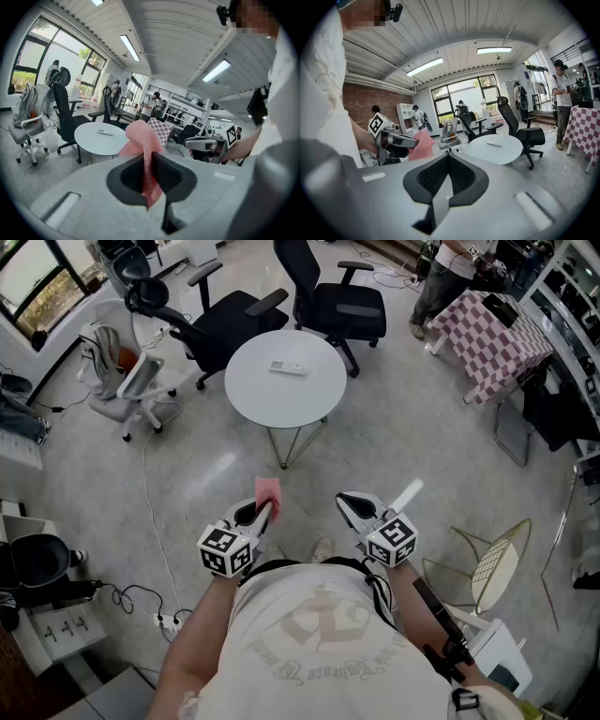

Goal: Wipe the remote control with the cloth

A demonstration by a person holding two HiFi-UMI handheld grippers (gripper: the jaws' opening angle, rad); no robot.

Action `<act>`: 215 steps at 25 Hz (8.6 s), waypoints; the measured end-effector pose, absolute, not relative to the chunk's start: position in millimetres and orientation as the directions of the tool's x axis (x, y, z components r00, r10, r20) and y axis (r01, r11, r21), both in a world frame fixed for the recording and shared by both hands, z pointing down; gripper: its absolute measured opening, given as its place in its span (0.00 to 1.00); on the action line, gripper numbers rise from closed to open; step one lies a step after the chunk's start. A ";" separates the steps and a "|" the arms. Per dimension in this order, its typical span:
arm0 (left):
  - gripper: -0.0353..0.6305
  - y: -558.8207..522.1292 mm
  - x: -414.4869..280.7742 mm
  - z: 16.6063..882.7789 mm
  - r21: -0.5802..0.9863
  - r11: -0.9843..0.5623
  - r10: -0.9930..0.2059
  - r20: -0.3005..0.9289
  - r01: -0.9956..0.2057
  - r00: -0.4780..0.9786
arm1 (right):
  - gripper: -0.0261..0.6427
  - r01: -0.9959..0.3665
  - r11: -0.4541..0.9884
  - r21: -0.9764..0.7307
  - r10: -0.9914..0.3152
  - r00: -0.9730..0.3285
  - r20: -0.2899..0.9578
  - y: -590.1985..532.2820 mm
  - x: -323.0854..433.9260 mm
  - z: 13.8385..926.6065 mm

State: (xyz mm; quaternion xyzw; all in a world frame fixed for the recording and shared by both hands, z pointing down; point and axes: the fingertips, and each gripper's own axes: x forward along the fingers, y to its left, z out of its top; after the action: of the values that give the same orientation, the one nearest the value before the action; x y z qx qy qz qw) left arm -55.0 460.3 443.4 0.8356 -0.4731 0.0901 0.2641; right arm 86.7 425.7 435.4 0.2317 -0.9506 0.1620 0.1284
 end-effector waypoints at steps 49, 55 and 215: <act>0.10 162.5 -117.0 503.4 0.415 -0.352 -0.679 0.504 -0.839 0.534 | 0.05 -0.595 0.769 -0.235 -0.458 -0.769 0.447 121.6 50.1 480.8; 0.10 138.6 -122.1 512.6 0.437 -0.340 -0.664 0.515 -0.833 0.541 | 0.05 -0.560 0.804 -0.198 -0.399 -0.756 0.518 95.9 23.6 509.5; 0.09 1.6 -160.3 638.0 0.696 0.057 -0.615 0.589 -0.716 0.524 | 0.42 -0.464 0.370 -0.805 0.163 -0.820 0.548 -46.5 -75.0 670.0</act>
State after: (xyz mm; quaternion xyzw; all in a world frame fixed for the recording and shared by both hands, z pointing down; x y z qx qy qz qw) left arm -160.3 1.6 638.0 0.6851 -0.4857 0.0465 0.5409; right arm -75.0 -46.5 670.0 0.0968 -0.7774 0.5529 0.2839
